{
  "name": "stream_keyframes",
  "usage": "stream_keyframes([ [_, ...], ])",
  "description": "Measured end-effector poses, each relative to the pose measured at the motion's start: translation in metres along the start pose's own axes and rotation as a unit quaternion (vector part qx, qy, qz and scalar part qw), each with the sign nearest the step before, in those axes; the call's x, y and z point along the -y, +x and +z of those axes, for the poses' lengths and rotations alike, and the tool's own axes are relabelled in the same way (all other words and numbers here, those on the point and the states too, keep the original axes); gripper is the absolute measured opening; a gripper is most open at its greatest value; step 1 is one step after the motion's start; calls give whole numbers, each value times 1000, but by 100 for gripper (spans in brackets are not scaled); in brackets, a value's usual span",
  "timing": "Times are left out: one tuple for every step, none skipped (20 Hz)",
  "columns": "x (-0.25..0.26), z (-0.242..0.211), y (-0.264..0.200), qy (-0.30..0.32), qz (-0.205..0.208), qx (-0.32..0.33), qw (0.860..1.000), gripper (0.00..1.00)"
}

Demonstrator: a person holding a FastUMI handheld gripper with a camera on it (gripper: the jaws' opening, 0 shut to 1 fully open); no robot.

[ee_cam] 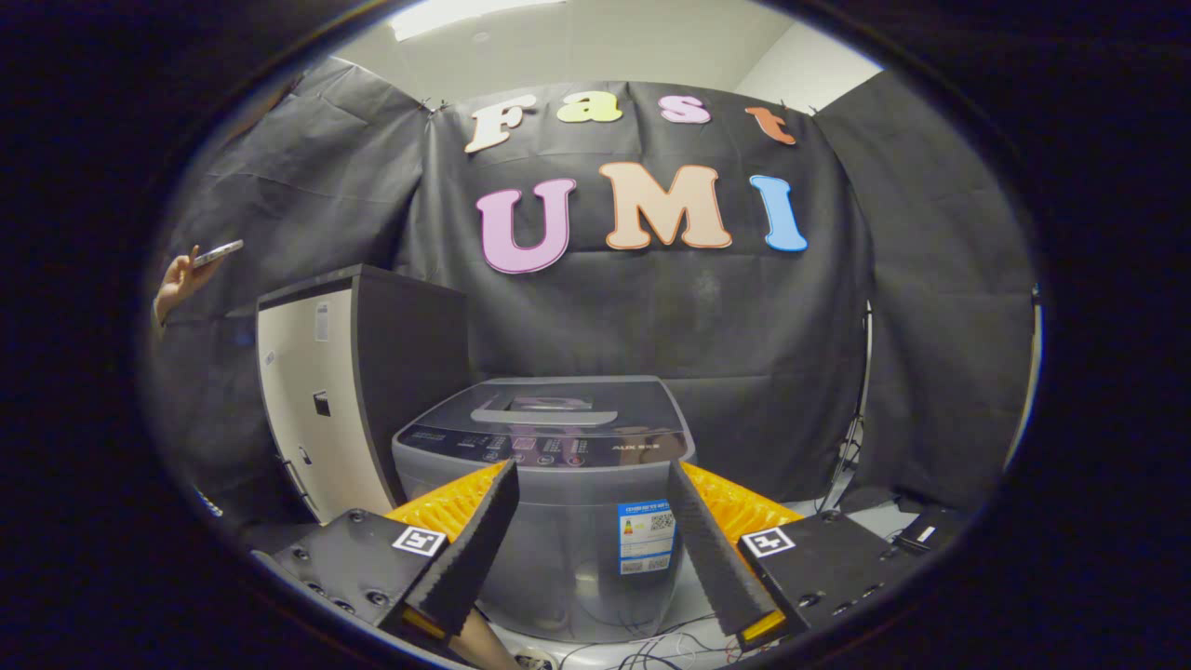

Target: Put the clothes into the washing machine and then close the washing machine lid.

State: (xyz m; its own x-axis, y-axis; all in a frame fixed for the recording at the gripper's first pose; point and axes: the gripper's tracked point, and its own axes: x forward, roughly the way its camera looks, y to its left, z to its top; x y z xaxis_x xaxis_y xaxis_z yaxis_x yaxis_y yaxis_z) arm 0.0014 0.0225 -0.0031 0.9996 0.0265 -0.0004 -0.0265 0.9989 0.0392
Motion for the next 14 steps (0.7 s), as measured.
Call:
stream_keyframes([
  [-1,1,0,-2,2,1,1000,99],
  [-3,1,0,-4,5,1,1000,99],
  [-4,1,1,-7,7,0,1000,99],
  [-5,0,1,-11,10,-1,1000,99],
  [-6,1,0,-14,12,-1,1000,99],
  [-5,1,0,-14,13,0,1000,99],
  [-4,1,0,-13,12,0,1000,99],
  [-2,1,-1,-12,12,0,1000,99],
  [-2,1,-1,-10,12,-1,1000,99],
  [-3,0,0,-9,12,-1,1000,99],
  [-2,2,-1,-9,12,-1,1000,99],
  [-3,2,-1,-10,12,0,1000,99],
  [-3,1,0,-10,12,-1,1000,99],
  [-2,2,1,-10,12,-1,1000,99],
])
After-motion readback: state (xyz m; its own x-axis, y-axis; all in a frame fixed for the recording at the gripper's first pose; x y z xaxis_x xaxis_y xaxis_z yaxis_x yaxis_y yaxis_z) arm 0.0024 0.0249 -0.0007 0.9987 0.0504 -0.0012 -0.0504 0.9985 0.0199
